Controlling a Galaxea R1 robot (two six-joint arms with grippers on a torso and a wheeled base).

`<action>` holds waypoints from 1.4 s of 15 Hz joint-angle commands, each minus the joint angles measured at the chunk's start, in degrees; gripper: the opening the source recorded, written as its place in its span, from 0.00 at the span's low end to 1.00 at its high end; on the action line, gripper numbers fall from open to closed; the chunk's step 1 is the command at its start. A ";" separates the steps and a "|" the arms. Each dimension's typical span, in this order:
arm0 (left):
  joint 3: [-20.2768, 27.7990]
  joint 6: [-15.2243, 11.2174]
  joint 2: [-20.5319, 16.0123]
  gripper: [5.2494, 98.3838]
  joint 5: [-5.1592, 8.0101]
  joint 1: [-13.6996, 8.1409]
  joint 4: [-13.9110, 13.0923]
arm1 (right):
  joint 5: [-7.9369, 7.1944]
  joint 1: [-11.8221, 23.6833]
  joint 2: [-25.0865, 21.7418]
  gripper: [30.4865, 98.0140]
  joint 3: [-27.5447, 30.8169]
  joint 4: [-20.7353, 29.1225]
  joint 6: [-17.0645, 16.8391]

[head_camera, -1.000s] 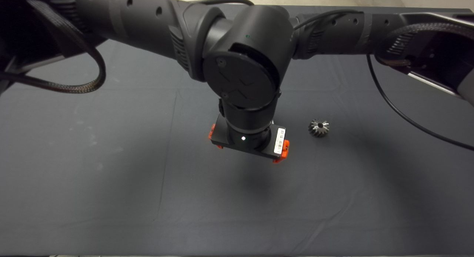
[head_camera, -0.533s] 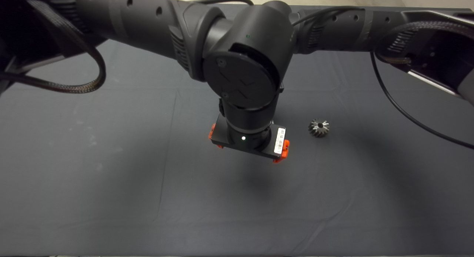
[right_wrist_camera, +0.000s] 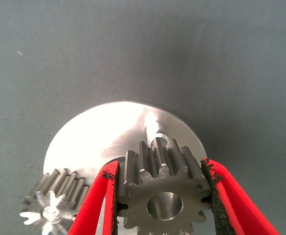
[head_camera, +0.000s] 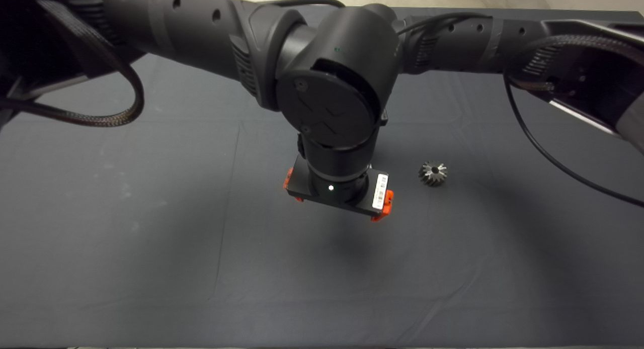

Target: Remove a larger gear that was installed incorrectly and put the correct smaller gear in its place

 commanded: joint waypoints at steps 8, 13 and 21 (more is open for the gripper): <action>0.23 -0.02 0.40 0.99 3.51 -0.78 -0.04 | -4.28 -0.90 1.14 0.07 -2.51 -3.39 -1.81; 0.06 -0.02 0.51 0.99 3.51 -0.78 -0.07 | -4.20 -0.16 1.06 0.07 -4.38 -3.39 -3.34; 0.06 -0.02 0.51 0.99 3.51 -0.78 -0.11 | -4.20 0.25 1.23 0.08 -4.17 -3.30 -3.66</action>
